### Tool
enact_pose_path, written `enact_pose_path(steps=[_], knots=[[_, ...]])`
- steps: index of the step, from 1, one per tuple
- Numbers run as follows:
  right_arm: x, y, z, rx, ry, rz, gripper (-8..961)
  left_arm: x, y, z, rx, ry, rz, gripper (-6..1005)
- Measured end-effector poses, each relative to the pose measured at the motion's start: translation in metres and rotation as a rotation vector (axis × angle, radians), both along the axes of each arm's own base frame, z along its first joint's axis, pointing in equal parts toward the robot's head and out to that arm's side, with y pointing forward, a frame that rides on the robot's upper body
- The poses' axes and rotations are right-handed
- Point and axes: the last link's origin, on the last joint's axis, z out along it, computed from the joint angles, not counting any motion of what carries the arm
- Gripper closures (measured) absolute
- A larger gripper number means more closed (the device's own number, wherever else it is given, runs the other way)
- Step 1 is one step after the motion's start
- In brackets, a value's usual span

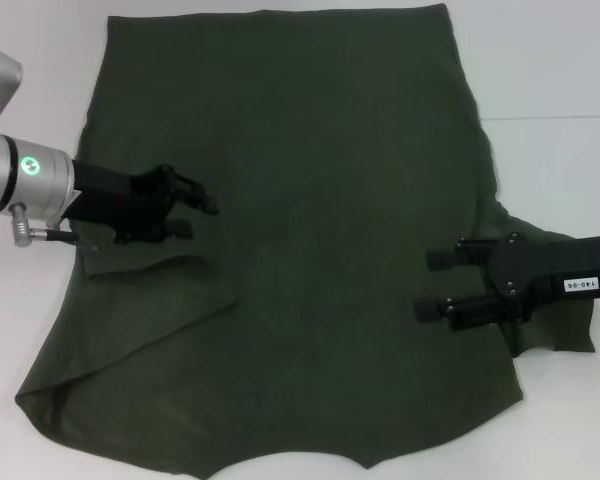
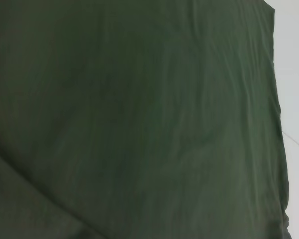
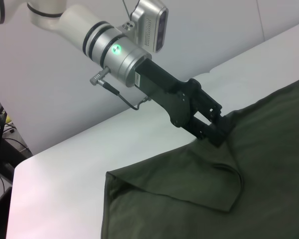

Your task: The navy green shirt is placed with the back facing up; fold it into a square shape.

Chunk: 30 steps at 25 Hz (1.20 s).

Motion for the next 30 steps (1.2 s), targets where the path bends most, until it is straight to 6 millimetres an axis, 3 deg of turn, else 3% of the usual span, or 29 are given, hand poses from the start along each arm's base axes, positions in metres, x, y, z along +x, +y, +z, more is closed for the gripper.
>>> enact_pose_path(steps=[3,7,12,15,20,30], knots=[[0.000,0.000,0.000,0.000,0.000,-0.001,9,-0.002,-0.001,-0.001,0.006,0.003,0.000,556],[0.000,0.000,0.000,-0.002,-0.002,0.000,9,-0.011,-0.002,0.016,0.019,0.016,-0.004,470],[0.002,0.000,-0.001,-0.002,-0.010,-0.004,9,-0.045,-0.014,0.048,0.081,0.031,0.053,362],[0.003,0.000,-0.002,-0.003,-0.015,-0.009,9,-0.065,-0.023,0.060,0.153,0.012,0.087,139],[0.003,0.001,-0.003,-0.004,-0.018,-0.009,9,-0.076,-0.029,0.061,0.213,0.004,0.046,128],[0.002,0.002,-0.002,-0.009,-0.027,-0.008,9,-0.084,-0.026,0.040,0.218,0.087,0.015,133]])
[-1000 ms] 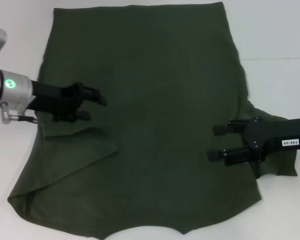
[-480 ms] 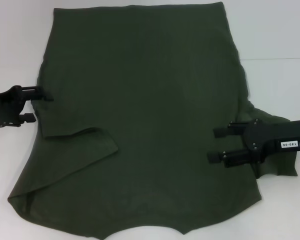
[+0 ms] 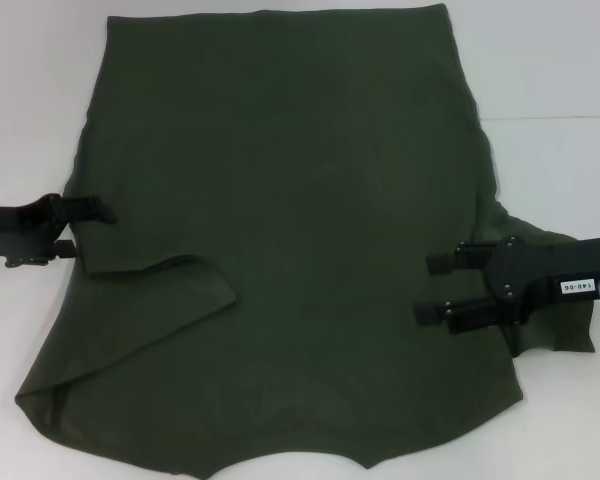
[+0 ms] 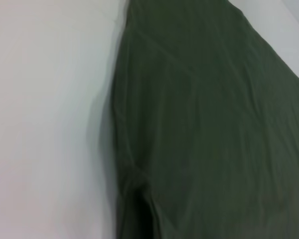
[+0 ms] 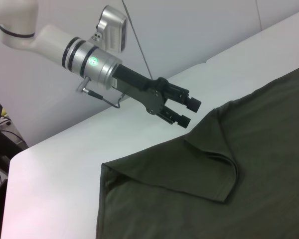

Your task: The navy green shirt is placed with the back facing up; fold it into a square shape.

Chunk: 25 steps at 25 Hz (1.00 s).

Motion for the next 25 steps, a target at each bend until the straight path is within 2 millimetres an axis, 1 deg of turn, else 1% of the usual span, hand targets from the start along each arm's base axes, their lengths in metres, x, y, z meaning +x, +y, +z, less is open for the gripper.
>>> enact_pose_path(steps=[6,13,21,25], knots=[[0.001,0.000,0.000,0.003,0.002,-0.003,9,-0.004,0.000,-0.011,0.006,0.016,0.012,135],[0.001,0.000,0.001,0.004,0.003,-0.005,9,-0.004,0.000,-0.018,-0.003,0.030,0.011,139],[0.001,0.000,0.001,0.006,0.002,-0.004,8,0.007,0.005,-0.027,-0.026,0.010,0.000,139],[0.002,0.000,0.001,0.007,0.001,-0.004,8,0.009,0.007,-0.031,-0.025,0.016,0.002,140]])
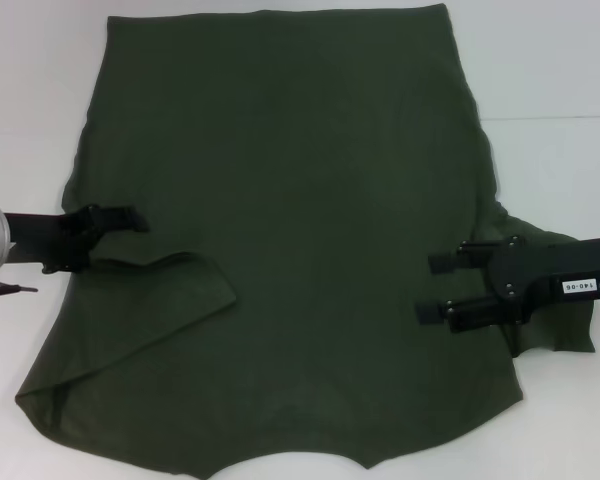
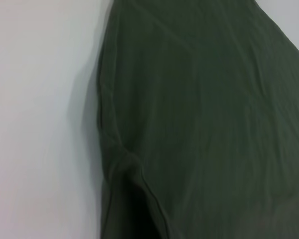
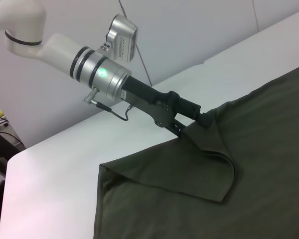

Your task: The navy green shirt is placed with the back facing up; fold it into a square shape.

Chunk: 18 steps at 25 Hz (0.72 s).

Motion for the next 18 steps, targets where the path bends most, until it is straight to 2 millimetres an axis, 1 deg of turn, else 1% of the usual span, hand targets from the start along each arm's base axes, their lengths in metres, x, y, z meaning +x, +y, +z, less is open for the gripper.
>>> enact_pose_path(steps=[4,6,8,9,10,11,13,15,16,17,18], knots=[[0.000,0.000,0.000,0.000,0.000,0.000,8,-0.001,0.001,-0.005,0.007,0.004,0.010,140],[0.000,0.000,0.000,0.001,-0.001,0.000,8,0.003,0.003,-0.007,0.031,-0.024,0.017,140],[0.001,0.000,0.001,0.003,-0.002,-0.001,8,0.015,0.007,-0.008,0.082,-0.136,0.009,140],[0.001,0.001,0.001,0.005,-0.002,-0.002,8,0.024,0.010,-0.007,0.109,-0.212,-0.013,140],[0.000,0.001,0.001,0.006,-0.002,-0.002,8,0.037,0.014,-0.004,0.139,-0.301,-0.045,140],[0.000,0.002,0.001,0.006,-0.002,-0.002,8,0.047,0.017,-0.001,0.160,-0.353,-0.074,140],[-0.001,0.003,0.002,0.005,-0.002,-0.001,8,0.061,0.022,0.006,0.193,-0.432,-0.107,140],[-0.001,0.003,0.002,0.005,-0.002,-0.001,8,0.062,0.023,0.008,0.197,-0.443,-0.101,140],[-0.001,0.003,0.002,0.005,-0.002,-0.001,8,0.060,0.022,0.008,0.198,-0.443,-0.091,139],[-0.001,0.003,0.002,0.005,-0.002,-0.002,8,0.052,0.019,0.010,0.209,-0.440,-0.077,139],[-0.001,0.003,0.002,0.005,-0.002,-0.002,8,0.052,0.019,0.010,0.209,-0.440,-0.077,139]])
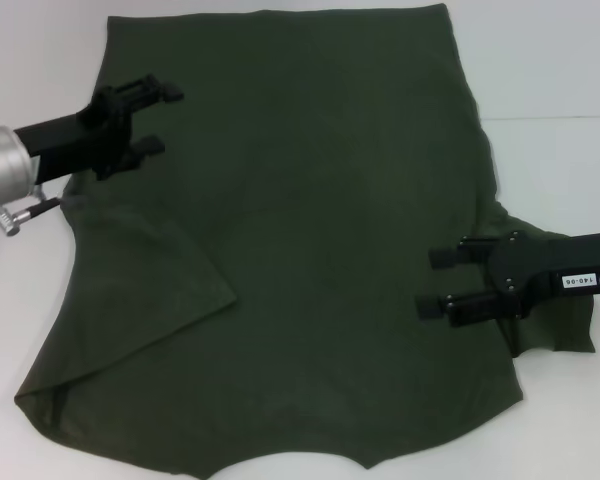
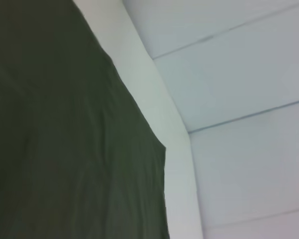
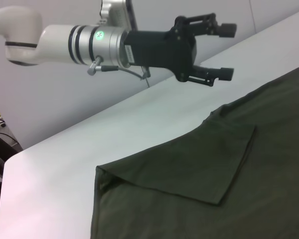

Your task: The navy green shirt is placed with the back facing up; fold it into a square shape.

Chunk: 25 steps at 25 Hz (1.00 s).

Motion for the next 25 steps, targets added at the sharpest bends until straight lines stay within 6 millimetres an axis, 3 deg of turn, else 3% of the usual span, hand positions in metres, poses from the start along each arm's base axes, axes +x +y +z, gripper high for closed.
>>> enact_pose_path(steps=[3,8,14,20,25], knots=[[0.000,0.000,0.000,0.003,0.003,-0.003,8,-0.005,-0.007,0.008,0.032,-0.013,-0.039,139],[0.001,0.004,0.006,0.030,0.020,-0.029,8,0.000,-0.034,0.020,0.086,0.032,-0.319,139],[0.003,0.011,0.025,0.062,0.065,-0.116,8,-0.005,-0.076,0.012,0.119,0.194,-0.664,140],[0.000,0.027,0.056,0.011,0.108,-0.348,8,-0.012,-0.106,0.002,0.113,0.293,-0.871,140],[0.007,0.033,0.077,-0.066,0.088,-0.619,8,-0.012,-0.115,-0.005,0.121,0.328,-0.964,139]])
